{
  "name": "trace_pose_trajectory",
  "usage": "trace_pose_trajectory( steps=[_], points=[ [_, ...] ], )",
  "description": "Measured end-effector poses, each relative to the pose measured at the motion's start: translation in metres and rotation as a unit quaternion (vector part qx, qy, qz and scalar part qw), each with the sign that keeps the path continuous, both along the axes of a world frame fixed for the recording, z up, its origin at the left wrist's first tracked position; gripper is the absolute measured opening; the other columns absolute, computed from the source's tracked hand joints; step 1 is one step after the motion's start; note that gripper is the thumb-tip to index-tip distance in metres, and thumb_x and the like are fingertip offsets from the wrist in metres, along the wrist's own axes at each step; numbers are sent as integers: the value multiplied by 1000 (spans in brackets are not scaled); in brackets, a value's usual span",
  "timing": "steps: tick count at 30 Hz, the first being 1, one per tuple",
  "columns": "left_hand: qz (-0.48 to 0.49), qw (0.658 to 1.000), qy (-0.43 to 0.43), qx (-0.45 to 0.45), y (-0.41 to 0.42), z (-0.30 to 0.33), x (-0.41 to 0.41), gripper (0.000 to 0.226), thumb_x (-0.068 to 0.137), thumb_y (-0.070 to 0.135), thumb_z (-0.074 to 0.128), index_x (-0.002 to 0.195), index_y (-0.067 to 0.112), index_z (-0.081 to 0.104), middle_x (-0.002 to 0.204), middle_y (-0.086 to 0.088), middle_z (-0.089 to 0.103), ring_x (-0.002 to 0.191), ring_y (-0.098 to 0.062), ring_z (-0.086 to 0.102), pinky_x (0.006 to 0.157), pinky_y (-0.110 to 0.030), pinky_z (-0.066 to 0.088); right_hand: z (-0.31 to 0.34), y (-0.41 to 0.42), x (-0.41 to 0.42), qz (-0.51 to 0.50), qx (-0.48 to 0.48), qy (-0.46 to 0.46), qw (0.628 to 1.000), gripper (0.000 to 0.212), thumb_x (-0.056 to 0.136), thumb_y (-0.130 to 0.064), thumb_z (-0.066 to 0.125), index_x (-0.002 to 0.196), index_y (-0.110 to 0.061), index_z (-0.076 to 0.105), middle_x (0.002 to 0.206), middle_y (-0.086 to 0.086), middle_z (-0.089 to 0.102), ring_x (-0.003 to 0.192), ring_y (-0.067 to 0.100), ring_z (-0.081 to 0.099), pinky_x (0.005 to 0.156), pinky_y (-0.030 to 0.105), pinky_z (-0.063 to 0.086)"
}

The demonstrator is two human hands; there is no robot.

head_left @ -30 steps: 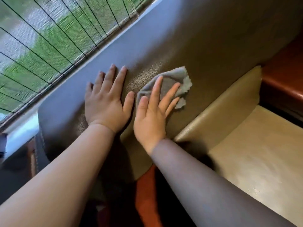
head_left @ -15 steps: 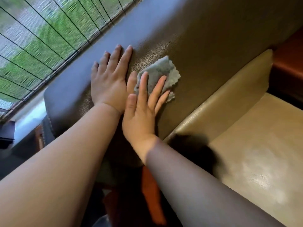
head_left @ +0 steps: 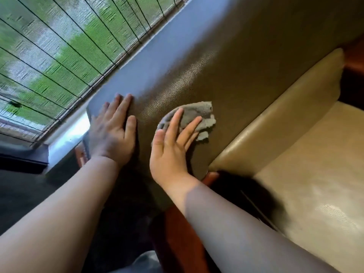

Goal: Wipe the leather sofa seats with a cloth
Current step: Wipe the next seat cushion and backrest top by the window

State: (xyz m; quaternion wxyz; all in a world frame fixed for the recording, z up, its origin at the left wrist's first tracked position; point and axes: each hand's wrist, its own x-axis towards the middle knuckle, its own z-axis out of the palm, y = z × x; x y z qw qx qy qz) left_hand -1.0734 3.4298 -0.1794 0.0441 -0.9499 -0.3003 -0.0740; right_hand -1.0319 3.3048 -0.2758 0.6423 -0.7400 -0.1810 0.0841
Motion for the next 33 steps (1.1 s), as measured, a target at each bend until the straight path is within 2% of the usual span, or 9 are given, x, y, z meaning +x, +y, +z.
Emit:
trace_pose_trajectory(
  steps=[3,6,10,13,16,22,25,29,33],
  points=[
    [0,1000,-5,17,-6,-2,6,66,101,56,25,163,35,33,170,-4,33,155,-33,33,125,-56,25,-60,-2,-10,-17,-78,-48,996,68,109,-39,21,163,-22,-15,170,21,-16,156,44,-16,127,55,-7],
    [-9,999,3,35,-6,-4,2,68,101,56,24,165,35,28,171,-3,30,155,-34,30,124,-57,22,-124,-12,-17,-116,-133,83,981,67,106,-28,35,164,-4,11,169,28,8,154,52,10,126,59,11],
    [-14,998,2,68,-5,-10,3,69,101,57,25,165,33,29,170,-5,33,153,-36,34,121,-58,28,-65,11,-36,-63,-61,112,990,68,104,-32,19,161,3,9,166,36,-9,151,59,-12,122,70,2],
    [-25,999,-1,45,4,-10,3,70,99,59,22,165,35,27,171,-4,30,156,-35,30,124,-54,25,-9,31,-49,-3,30,-6,1000,63,107,-44,15,161,-34,-15,162,24,-36,150,38,-36,123,53,-19],
    [-20,999,-24,14,4,-8,1,72,97,63,18,165,39,26,173,0,26,159,-31,24,128,-47,17,-43,26,-59,-20,-2,-74,997,65,108,-40,26,164,-33,-6,167,26,-21,156,40,-21,126,60,-4],
    [-31,998,-31,43,1,-14,-1,79,94,73,29,164,37,27,171,-3,30,157,-31,27,129,-47,19,-154,-14,-59,-66,-156,13,985,66,109,-51,28,166,-21,13,168,27,16,153,50,20,121,60,30],
    [-32,998,-37,49,-4,-14,1,78,95,71,33,164,33,31,170,-6,33,156,-32,31,129,-46,21,-172,-46,-29,-6,-239,-67,969,74,105,-50,34,167,-21,4,171,23,7,155,47,18,125,49,24],
    [-32,994,-77,72,-10,-14,3,72,97,64,36,159,28,39,164,-9,42,149,-35,40,124,-49,30,-179,-90,57,-44,-259,31,964,71,106,-45,25,166,-15,2,171,21,-7,157,46,-2,128,51,6],
    [146,962,-228,29,-73,-68,-2,67,97,51,39,160,25,32,171,-13,23,157,-38,20,128,-62,13,-194,-128,120,-35,-251,105,962,69,110,-45,31,165,-29,-7,168,16,-28,156,46,-14,126,50,-6]
  ],
)
